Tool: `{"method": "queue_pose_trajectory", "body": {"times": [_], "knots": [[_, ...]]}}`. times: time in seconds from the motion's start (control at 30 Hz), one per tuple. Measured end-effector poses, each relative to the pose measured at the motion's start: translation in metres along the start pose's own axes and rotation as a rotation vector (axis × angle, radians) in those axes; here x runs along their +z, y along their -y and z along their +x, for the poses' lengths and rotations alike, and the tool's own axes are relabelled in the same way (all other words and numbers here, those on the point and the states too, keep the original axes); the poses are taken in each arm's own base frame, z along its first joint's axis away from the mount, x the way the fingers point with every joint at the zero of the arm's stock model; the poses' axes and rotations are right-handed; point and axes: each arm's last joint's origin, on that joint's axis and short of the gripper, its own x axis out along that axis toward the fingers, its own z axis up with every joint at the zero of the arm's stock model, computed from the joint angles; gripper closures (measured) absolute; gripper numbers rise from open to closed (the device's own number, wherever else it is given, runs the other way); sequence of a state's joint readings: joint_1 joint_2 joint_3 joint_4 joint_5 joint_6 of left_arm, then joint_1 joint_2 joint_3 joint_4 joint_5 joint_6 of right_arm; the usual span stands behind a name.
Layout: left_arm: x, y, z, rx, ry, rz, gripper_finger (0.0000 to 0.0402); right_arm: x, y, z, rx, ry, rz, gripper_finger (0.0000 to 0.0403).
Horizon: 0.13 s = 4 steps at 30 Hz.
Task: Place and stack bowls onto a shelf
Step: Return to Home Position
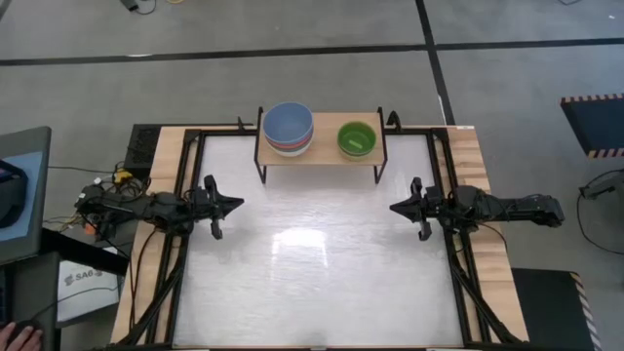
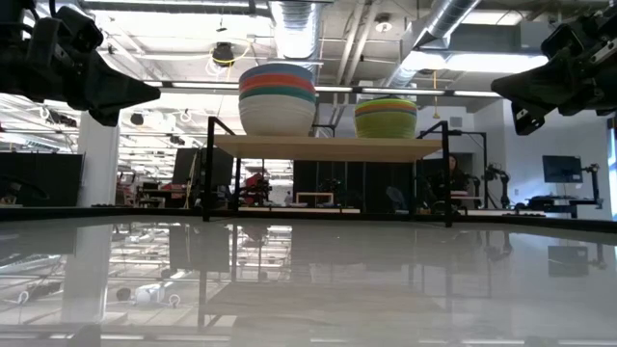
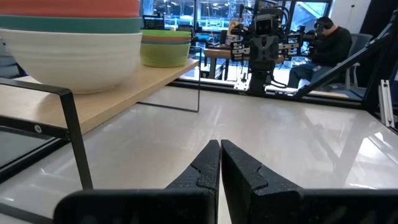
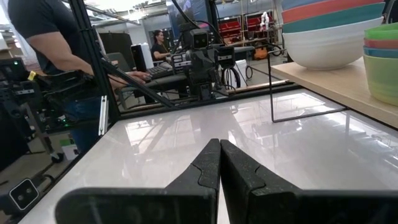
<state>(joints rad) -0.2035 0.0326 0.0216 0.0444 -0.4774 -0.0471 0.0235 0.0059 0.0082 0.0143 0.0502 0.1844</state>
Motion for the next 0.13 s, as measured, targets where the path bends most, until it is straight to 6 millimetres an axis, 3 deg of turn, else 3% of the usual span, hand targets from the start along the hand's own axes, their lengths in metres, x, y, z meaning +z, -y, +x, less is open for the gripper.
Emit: {"method": "queue_pose_trajectory", "body": {"times": [0.13], "knots": [[0.0, 0.0, 0.0, 0.0, 0.0, 0.0, 0.0401, 0.0, 0.0, 0.0, 0.0, 0.0, 0.0, 0.0367]]}}
